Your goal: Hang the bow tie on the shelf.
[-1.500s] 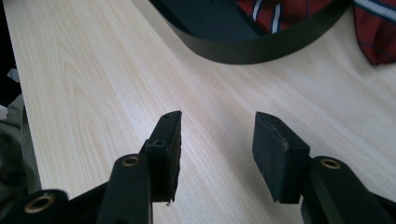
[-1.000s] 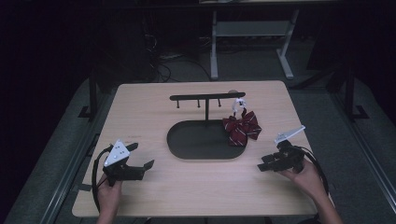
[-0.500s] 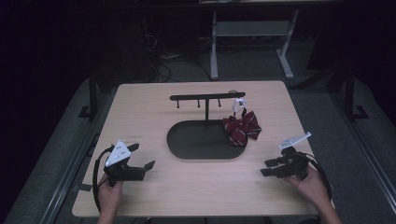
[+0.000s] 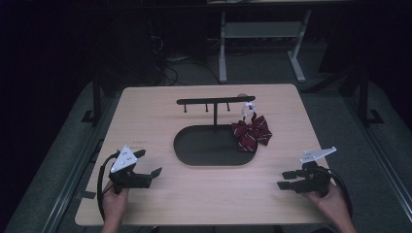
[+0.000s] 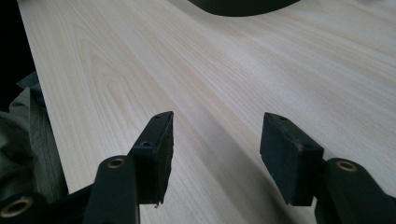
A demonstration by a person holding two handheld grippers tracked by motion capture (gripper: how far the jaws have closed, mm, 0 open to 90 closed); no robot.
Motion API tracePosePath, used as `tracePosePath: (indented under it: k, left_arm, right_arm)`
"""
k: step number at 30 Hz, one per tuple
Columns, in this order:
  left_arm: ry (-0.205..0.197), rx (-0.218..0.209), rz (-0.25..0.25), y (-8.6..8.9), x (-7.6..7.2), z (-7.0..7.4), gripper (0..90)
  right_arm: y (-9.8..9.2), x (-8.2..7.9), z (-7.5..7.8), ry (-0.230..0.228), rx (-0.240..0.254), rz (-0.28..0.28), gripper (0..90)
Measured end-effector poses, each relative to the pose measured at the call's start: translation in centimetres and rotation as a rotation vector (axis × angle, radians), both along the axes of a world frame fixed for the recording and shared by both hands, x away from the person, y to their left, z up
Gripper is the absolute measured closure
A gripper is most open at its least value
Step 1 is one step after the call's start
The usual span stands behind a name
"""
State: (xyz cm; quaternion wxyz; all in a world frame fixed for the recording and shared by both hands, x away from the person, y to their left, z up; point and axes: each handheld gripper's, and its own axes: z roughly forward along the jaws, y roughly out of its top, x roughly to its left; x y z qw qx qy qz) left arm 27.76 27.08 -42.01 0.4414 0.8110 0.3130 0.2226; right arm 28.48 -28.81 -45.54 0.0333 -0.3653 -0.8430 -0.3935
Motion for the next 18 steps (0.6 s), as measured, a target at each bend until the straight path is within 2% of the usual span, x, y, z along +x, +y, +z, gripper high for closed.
tracePosePath:
  k: [5, 9, 12, 18]
  left_arm:
    - [0.017, 0.004, 0.003, -0.1, 0.1, -0.1, 13.0]
    - [0.034, 0.003, 0.005, -0.2, 0.2, -0.2, 13.0]
    - [0.036, 0.01, 0.001, -0.1, 0.4, -0.2, 12.9]
    - [0.036, 0.003, 0.008, -0.1, 0.4, -0.3, 12.9]
  right_arm:
    - [-0.6, -0.7, 0.2, -0.022, 0.003, -0.01, 42.1]
    - [-0.8, -1.1, 0.1, -0.022, 0.005, -0.02, 40.2]
    - [-0.8, -1.2, 0.2, -0.026, 0.008, -0.032, 39.1]
    - [-0.5, -1.4, 0.6, -0.057, 0.006, -0.021, 37.3]
